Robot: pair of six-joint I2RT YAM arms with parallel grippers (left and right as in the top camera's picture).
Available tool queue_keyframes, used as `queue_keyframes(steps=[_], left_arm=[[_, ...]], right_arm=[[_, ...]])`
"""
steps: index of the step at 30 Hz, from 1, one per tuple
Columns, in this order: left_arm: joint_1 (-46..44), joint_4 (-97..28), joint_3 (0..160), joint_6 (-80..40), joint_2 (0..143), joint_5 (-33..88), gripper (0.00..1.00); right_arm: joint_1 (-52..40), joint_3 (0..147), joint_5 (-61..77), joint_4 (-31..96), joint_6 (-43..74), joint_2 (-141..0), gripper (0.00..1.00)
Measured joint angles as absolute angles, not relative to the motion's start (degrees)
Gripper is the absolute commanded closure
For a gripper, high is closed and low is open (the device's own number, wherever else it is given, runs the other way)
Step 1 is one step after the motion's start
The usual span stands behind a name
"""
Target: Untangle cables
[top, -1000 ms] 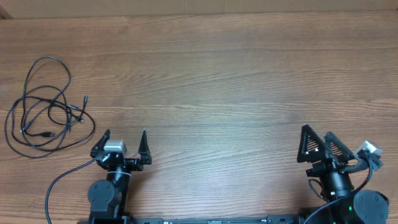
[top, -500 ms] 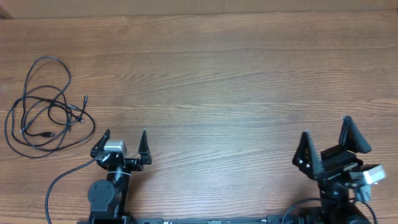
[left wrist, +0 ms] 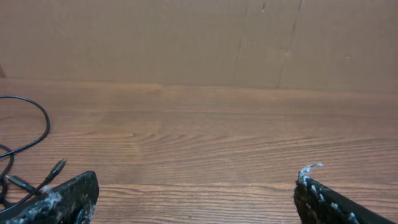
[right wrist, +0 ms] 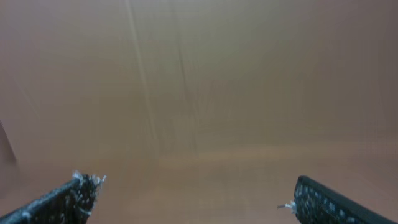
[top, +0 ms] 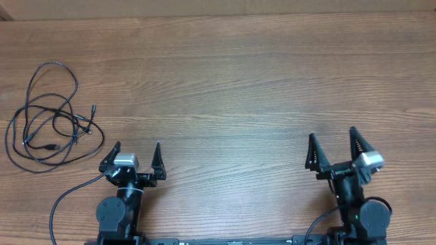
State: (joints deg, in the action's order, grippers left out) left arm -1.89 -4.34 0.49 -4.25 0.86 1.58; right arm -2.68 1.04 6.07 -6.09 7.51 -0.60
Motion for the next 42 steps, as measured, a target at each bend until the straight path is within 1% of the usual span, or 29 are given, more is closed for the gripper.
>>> queue_keyframes(steps=[4, 7, 42], left_arm=[[-1.9, -4.3, 0.5, -4.3, 0.9, 1.6, 0.00], [-1.9, -4.3, 0.5, -4.3, 0.9, 1.6, 0.00], [-1.9, -4.3, 0.5, -4.3, 0.9, 1.6, 0.00]], right_arm=[[-2.7, 1.0, 5.3, 2.8, 7.4, -0.6, 0.00], [-2.7, 1.0, 4.1, 4.8, 7.4, -0.6, 0.00], [-2.7, 1.0, 2.5, 4.8, 7.4, -0.6, 0.00]])
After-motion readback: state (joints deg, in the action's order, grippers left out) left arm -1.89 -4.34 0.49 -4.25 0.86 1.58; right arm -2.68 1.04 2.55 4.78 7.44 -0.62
